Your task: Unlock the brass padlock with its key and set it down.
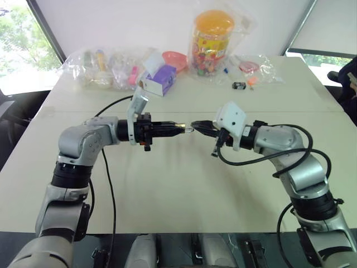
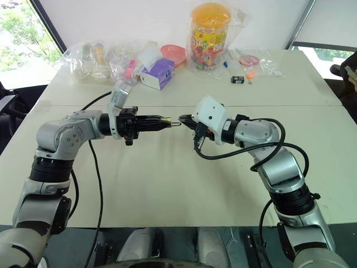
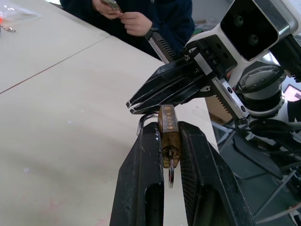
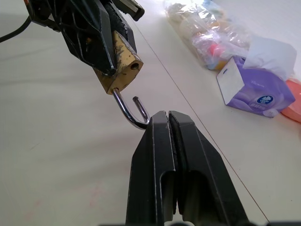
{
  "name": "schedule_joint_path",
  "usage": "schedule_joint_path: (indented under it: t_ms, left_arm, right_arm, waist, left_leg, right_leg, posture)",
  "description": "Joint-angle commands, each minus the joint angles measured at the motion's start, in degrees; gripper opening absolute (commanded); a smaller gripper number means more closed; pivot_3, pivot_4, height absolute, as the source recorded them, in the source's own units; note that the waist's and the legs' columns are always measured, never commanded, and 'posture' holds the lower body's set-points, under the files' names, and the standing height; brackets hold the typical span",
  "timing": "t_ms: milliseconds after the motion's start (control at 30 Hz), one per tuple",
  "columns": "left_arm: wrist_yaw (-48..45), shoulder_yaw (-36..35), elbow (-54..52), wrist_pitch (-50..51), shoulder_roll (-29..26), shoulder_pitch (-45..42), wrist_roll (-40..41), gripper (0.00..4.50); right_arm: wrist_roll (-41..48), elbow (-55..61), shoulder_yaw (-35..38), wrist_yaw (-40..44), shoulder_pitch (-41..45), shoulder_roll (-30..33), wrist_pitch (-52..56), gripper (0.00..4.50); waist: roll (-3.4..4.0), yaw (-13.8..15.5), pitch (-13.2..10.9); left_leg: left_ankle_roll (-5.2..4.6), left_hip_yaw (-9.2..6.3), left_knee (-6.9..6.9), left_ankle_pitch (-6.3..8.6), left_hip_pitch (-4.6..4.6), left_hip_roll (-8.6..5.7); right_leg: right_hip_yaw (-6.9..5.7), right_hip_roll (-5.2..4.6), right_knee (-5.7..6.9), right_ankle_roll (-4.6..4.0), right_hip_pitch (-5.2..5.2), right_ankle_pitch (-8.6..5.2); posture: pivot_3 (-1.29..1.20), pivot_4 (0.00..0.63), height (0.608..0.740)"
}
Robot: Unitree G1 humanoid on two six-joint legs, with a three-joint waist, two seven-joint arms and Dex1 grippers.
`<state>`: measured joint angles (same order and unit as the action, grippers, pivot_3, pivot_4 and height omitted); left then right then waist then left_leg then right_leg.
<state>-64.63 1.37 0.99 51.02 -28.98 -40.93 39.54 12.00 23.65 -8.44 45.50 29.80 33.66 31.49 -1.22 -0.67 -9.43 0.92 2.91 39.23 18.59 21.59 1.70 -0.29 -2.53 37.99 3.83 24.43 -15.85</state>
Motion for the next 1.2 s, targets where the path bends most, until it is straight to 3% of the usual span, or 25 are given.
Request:
schedule_joint_path:
  t_ms: [33,833,1067,1200]
  left_arm:
    - [-0.2,-0.77,-1.24,-0.64,-0.16,-0.84,0.94,0.0]
    - [0.07,-0.01,1.07,-2.2,0.33,-1.84,-0.8,0.0]
    - [1.35,1.01,0.72,-1.93,1.22,-0.44,-1.87,0.0]
    - [4.61,3.29,2.89,-1.66,3.85,2.05,-3.94,0.0]
  right_arm:
    - [0.3,1.99,0.27,0.22,0.19,0.49,-1.17,0.03]
    - [0.28,4.14,-0.28,1.11,-1.09,1.92,-0.57,0.03]
    - [-5.21,2.77,0.34,0.75,-6.47,7.07,-6.28,0.03]
    - [-4.76,4.94,3.47,-1.54,-9.61,7.55,-4.42,0.03]
  waist:
    - [0.0,0.0,0.0]
    - [0.0,0.01,0.0]
    - [0.0,0.16,0.0]
    - [0.0,0.1,0.0]
  left_leg:
    - [0.0,0.0,0.0,0.0,0.0,0.0]
    - [0.0,0.0,0.0,0.0,0.01,0.0]
    - [-0.01,-0.01,0.0,0.01,0.04,-0.03]
    - [-0.02,-0.01,-0.01,0.01,0.03,-0.03]
  right_leg:
    - [0.0,0.0,0.0,0.0,0.0,0.0]
    - [0.0,0.01,-0.01,0.0,0.0,0.0]
    - [0.0,0.0,-0.05,0.0,0.0,0.0]
    - [0.0,0.0,-0.06,0.0,0.0,0.0]
  posture:
    - [0.0,0.15,0.74]
    - [0.0,0.15,0.74]
    - [0.0,0.15,0.74]
    - [0.0,0.15,0.74]
